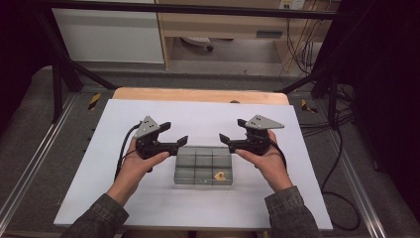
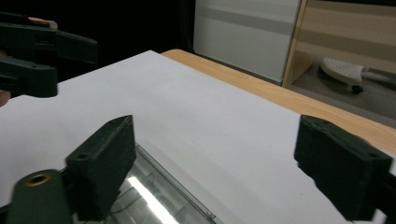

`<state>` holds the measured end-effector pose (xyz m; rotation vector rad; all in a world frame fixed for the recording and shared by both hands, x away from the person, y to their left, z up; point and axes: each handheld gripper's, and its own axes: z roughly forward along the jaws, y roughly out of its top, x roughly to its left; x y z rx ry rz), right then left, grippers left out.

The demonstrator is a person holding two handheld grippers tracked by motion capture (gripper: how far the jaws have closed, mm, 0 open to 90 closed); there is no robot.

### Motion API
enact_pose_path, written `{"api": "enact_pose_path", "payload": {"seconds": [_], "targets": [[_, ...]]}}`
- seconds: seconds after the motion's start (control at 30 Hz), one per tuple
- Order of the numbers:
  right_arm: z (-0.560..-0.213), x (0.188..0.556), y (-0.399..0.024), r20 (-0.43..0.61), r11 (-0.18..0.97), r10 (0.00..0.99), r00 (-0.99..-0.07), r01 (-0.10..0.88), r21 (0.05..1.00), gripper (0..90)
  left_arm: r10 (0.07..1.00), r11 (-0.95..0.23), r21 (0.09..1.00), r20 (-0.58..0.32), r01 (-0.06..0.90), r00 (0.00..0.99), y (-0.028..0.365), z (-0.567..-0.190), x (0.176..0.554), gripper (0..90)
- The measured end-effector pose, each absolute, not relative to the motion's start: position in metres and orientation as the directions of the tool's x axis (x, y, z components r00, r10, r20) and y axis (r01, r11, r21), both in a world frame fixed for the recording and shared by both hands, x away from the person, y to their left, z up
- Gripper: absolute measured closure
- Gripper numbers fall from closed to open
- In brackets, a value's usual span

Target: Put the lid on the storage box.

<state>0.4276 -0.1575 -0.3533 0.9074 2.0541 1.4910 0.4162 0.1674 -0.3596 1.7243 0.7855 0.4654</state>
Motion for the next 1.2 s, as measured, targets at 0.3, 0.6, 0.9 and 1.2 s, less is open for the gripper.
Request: {"api": "enact_pose_path", "payload": {"seconds": [0.3, 0.6, 0.9, 1.2], "targets": [[-0.354, 0.427, -0.161, 0.020, 0.166, 0.787, -0.617, 0.244, 0.956, 4.0, 0.720, -0.132, 0.954, -0.095, 0.270, 0.688, 0.175, -0.358, 0.411, 6.0], [-0.354, 0.420, -0.177, 0.028, 0.150, 0.795, -0.606, 0.240, 0.959, 4.1, 0.739, -0.119, 0.954, -0.100, 0.276, 0.666, 0.199, -0.356, 0.405, 5.3], [-0.355, 0.415, -0.193, 0.029, 0.145, 0.805, -0.593, 0.244, 0.959, 6.3, 0.753, -0.115, 0.952, -0.102, 0.283, 0.650, 0.224, -0.357, 0.399, 5.3], [-0.357, 0.409, -0.213, 0.018, 0.158, 0.823, -0.567, 0.260, 0.952, 6.3, 0.762, -0.107, 0.952, -0.106, 0.286, 0.638, 0.247, -0.359, 0.392, 5.3]]}}
